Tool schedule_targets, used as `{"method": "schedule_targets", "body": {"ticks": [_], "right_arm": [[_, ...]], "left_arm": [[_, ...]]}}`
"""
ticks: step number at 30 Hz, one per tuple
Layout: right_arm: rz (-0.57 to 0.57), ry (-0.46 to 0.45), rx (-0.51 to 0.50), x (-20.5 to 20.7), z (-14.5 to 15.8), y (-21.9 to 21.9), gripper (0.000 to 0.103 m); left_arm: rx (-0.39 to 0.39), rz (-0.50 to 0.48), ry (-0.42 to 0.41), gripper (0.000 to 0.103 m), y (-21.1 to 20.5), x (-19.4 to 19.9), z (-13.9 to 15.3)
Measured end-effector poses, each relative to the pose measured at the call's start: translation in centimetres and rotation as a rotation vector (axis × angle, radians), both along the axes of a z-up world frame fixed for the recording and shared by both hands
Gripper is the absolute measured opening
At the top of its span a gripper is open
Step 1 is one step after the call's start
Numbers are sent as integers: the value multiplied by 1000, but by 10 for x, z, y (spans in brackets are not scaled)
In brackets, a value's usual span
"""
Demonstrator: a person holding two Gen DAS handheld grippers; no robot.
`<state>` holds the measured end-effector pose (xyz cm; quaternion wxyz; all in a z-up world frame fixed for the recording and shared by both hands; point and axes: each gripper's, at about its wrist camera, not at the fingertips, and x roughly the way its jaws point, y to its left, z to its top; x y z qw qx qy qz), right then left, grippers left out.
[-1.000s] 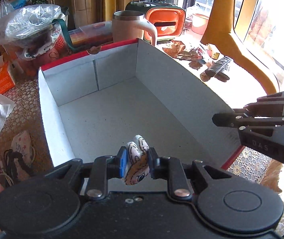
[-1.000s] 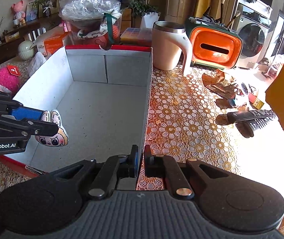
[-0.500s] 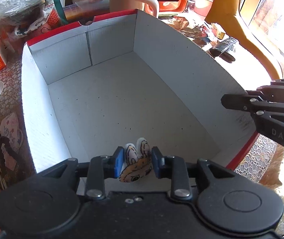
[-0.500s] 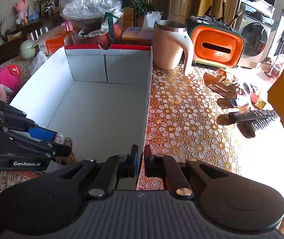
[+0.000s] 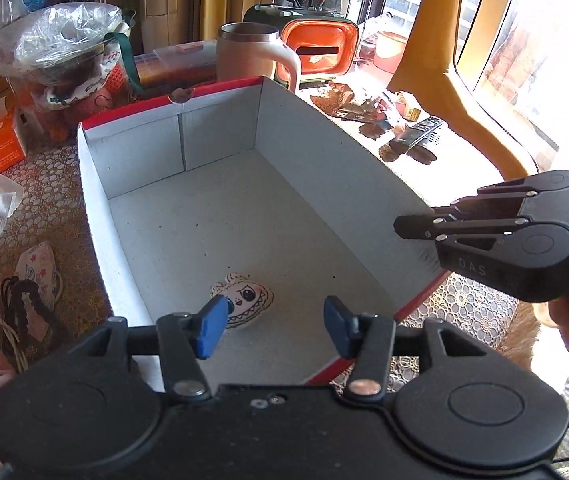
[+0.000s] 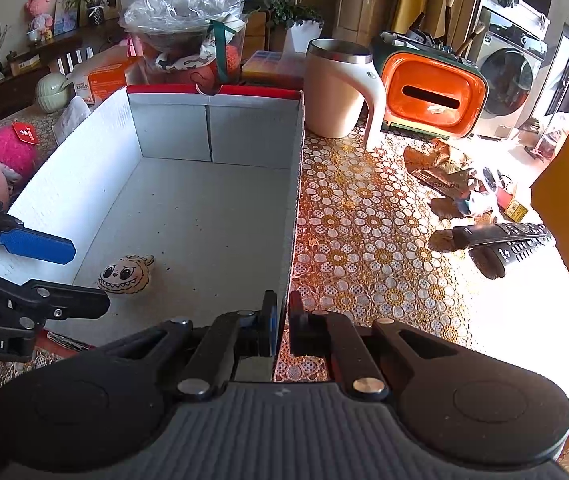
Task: Organize objects
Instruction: 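Move the left tool back to the brown beaded strand and grasp it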
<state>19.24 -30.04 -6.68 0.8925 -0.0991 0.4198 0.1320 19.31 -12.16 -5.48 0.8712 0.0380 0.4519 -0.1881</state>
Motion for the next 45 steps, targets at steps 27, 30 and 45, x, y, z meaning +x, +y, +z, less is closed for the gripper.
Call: {"method": "schedule_targets", "body": {"ticks": [27, 30, 45], "right_arm": [[-26, 32, -29, 3, -3, -5, 6], [-20, 35, -38, 4, -3, -3, 6], [-17, 53, -43, 9, -7, -1, 6]], "left_arm": [[-63, 280, -152, 102, 126, -18, 19], [-24, 301, -132, 102, 138, -8, 6], [102, 283, -101, 96, 143, 48, -40]]}}
